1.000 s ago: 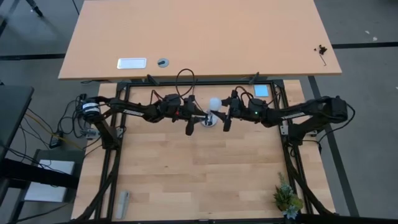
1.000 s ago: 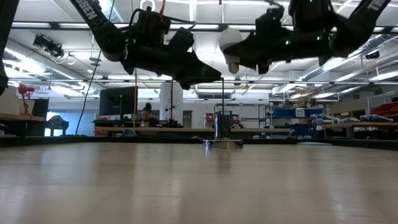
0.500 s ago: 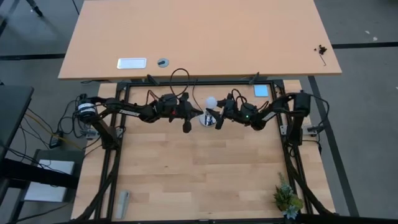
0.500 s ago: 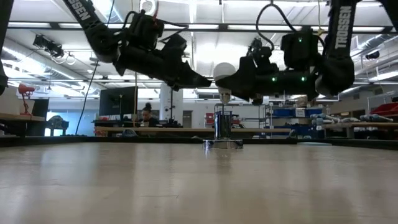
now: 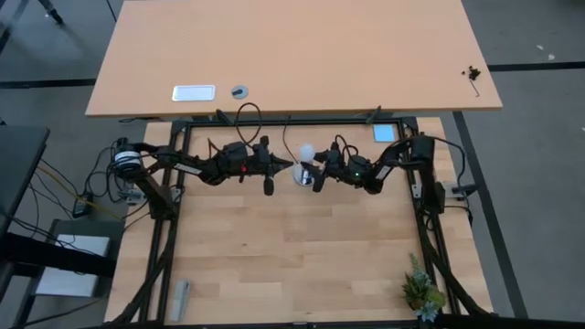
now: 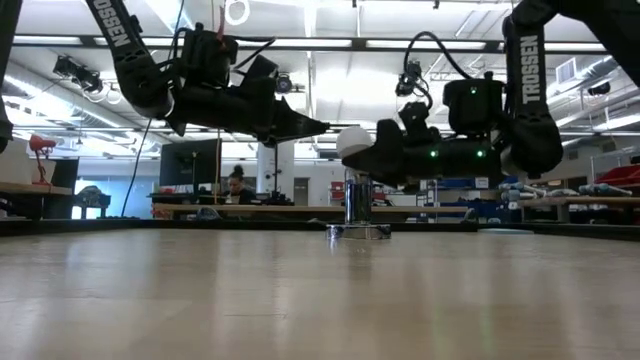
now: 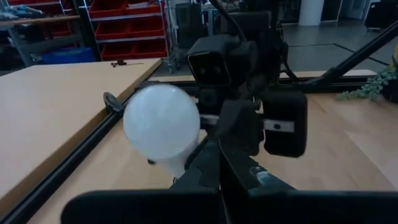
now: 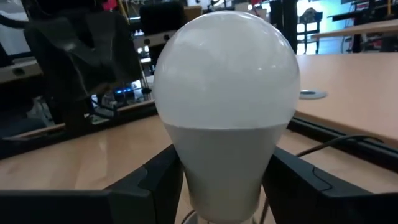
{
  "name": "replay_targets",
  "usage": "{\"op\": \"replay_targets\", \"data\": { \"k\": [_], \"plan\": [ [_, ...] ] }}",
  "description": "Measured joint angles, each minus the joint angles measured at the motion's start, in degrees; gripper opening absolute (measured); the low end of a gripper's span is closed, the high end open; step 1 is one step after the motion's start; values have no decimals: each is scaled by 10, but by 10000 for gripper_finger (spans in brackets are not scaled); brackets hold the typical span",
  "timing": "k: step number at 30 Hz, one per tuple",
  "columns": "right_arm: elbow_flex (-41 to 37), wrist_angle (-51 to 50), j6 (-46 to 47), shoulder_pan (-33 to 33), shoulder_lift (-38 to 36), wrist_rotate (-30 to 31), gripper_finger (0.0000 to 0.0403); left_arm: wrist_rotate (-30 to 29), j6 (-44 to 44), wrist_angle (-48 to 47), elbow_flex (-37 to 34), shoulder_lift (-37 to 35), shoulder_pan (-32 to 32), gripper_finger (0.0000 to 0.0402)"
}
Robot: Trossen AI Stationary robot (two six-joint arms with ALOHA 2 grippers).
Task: Screw lightbulb
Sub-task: Insert the lightbulb into the lamp
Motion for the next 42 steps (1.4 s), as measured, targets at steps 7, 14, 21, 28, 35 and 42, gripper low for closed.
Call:
{"op": "replay_targets", "data": {
  "k": [7,14,21,28,35,42],
  "plan": [
    [30,2,-1,7,39,0,202,-2,1,1,0,0,3,1],
    [16,-2,-7,7,39,0,200,-2,-4,19,0,0,3,1],
    [3,2,-14,7,37,-1,199,-47,-38,84,14,0,9,0],
    [3,2,-27,7,37,-2,199,-50,-58,-88,106,0,34,0],
    [3,2,-31,7,37,-2,197,-57,-44,-236,161,0,41,0],
    [3,1,-38,7,37,-2,195,-52,-36,-262,162,0,37,0]
  ]
}}
